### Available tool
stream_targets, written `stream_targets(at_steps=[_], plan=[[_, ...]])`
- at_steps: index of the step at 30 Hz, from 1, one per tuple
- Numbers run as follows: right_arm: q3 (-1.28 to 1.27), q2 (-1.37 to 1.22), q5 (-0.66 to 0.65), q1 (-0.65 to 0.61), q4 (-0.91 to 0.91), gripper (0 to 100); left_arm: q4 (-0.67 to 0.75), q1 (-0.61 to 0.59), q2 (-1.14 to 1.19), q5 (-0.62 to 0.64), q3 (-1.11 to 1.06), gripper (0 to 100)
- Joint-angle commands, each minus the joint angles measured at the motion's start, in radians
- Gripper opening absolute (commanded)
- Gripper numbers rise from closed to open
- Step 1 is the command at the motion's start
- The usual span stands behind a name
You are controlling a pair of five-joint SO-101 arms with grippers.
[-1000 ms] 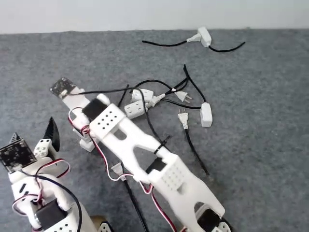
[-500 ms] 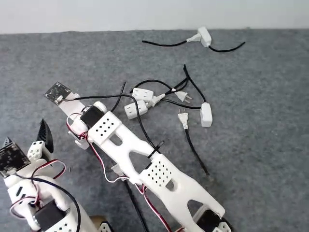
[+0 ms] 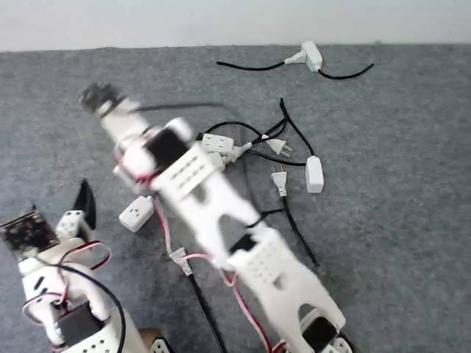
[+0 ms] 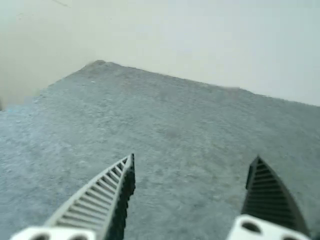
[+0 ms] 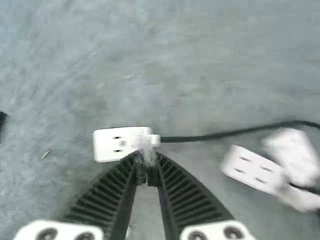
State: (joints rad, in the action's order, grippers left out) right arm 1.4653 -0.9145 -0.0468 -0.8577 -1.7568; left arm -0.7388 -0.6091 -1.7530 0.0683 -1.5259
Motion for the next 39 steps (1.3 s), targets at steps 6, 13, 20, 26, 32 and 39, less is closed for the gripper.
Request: stream_targets(at_steps=[6,13,20,26,32,39], plan=[[-0.496,0.656,0.006,0.266,-0.045,0.8,0.014,0.091,-0.011,-0.048,-0.008,35],[-1.112,1.006,-0.003,0.458,0.022,1.0,0.002,0.092,-0.011,-0.048,-0.008,35],[-1.695,1.064,-0.118,0.61,0.369,1.3,0.006,0.092,-0.011,-0.048,-0.022,35],[-1.854,1.063,-0.118,0.728,0.526,2.4,0.002,0.11,-0.011,-0.048,-0.025,35],[-1.855,1.063,-0.118,0.805,0.593,18.8,0.006,0.138,-0.011,-0.049,-0.039,35],[-1.849,1.044,-0.12,0.871,0.71,23.1,0.005,0.138,-0.011,-0.051,-0.041,35]])
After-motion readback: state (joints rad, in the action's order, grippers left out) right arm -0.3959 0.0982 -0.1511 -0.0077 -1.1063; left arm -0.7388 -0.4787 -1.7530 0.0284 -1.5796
